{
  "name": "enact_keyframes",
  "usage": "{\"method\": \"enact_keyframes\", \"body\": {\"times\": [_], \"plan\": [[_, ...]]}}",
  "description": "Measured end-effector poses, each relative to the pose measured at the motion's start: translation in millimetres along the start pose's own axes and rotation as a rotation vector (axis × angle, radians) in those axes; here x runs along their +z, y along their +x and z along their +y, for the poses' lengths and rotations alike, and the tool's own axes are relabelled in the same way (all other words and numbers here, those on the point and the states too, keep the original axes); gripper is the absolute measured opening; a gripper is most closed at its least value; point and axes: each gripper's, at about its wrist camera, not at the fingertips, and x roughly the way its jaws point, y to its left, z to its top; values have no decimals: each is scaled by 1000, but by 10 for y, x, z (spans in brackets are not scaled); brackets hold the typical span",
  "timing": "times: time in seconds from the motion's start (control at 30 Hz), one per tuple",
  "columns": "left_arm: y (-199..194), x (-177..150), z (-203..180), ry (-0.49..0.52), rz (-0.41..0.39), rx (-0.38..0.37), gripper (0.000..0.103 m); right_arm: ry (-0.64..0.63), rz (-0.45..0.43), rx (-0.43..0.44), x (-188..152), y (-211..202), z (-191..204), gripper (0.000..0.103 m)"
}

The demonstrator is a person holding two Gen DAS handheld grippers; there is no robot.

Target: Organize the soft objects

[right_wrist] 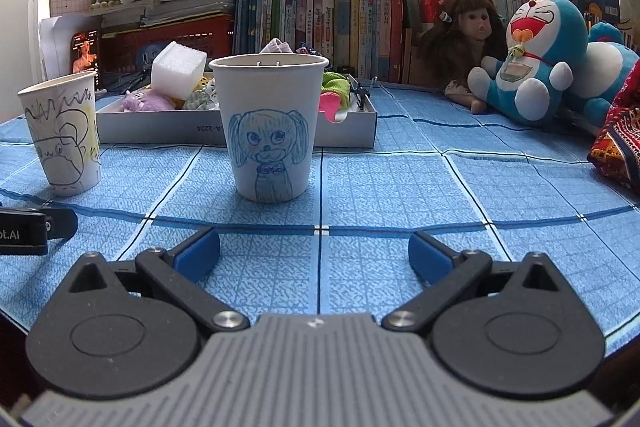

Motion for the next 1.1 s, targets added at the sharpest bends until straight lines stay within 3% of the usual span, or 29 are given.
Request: {"method": "enact_keyframes", "body": {"times": [1.1], "plan": [[9,-12,11,4,3,-5,103,5,5,-15,1,-10,18,103]]}}
